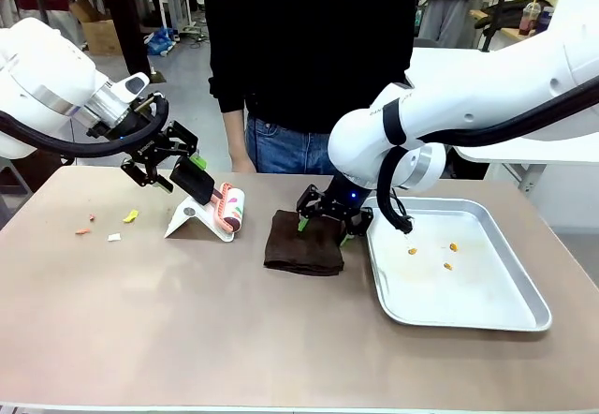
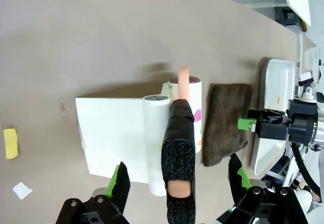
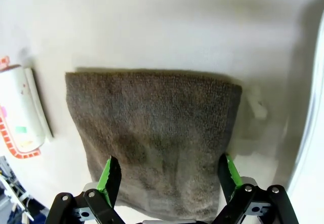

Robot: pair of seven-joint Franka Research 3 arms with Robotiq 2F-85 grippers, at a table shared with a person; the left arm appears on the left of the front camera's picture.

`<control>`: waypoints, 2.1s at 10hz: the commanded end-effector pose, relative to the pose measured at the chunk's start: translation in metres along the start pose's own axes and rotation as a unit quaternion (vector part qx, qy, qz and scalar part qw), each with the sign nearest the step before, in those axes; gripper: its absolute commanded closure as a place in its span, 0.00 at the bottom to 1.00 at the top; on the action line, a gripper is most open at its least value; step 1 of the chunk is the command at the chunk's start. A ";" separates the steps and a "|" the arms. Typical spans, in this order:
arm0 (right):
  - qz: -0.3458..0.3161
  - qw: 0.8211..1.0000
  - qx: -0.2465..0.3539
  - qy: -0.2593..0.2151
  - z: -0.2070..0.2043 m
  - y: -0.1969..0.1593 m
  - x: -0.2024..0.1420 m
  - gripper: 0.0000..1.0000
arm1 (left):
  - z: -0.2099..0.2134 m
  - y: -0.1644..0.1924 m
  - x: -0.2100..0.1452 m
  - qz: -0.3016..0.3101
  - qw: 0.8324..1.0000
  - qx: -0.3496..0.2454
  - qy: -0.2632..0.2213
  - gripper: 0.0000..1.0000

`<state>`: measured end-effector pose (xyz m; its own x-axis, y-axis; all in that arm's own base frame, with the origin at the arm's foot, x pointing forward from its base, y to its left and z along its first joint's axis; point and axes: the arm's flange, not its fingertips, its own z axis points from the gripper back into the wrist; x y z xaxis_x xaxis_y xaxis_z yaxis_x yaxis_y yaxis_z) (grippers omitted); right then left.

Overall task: Clean the surface of the table.
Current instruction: Hold the Lint Roller with your left hand and the towel with your right hand.

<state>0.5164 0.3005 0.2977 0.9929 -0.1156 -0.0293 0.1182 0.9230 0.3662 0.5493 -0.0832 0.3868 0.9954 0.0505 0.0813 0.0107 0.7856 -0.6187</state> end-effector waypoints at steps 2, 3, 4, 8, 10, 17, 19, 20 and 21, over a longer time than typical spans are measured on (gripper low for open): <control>-0.011 1.000 0.024 -0.016 -0.007 -0.004 0.000 0.00 | 0.001 0.000 0.003 -0.009 1.000 -0.015 0.000 0.00; -0.011 1.000 0.028 -0.008 -0.008 -0.005 0.000 0.00 | 0.001 0.000 0.002 -0.010 1.000 -0.015 0.000 0.00; -0.011 1.000 0.027 -0.006 -0.007 -0.005 0.000 0.00 | 0.001 0.000 0.002 -0.010 1.000 -0.015 0.000 0.00; -0.013 0.999 0.031 0.004 -0.008 -0.005 -0.002 0.60 | 0.000 0.000 0.001 -0.011 1.000 -0.018 0.003 0.59; -0.012 0.999 0.039 0.008 -0.007 -0.005 -0.002 1.00 | 0.000 0.000 0.001 -0.013 1.000 -0.021 -0.002 1.00; -0.010 0.998 0.065 0.025 -0.003 -0.011 0.000 1.00 | 0.000 -0.001 0.001 -0.010 1.000 -0.024 -0.004 1.00; -0.013 0.997 0.068 0.026 -0.004 -0.012 0.000 1.00 | 0.001 -0.002 0.001 -0.011 1.000 -0.024 -0.006 1.00; -0.014 0.997 0.070 0.026 -0.004 -0.012 0.000 1.00 | 0.002 -0.002 0.001 -0.011 1.000 -0.023 -0.007 1.00; -0.015 0.997 0.072 0.027 -0.004 -0.013 0.000 1.00 | 0.002 -0.002 0.000 -0.011 1.000 -0.023 -0.008 1.00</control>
<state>0.5183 0.2944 0.2924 0.9874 -0.1368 -0.0791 0.1579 0.8711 0.4649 0.5495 -0.0845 0.3879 0.9953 0.0457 0.0851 0.0184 0.7747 -0.6321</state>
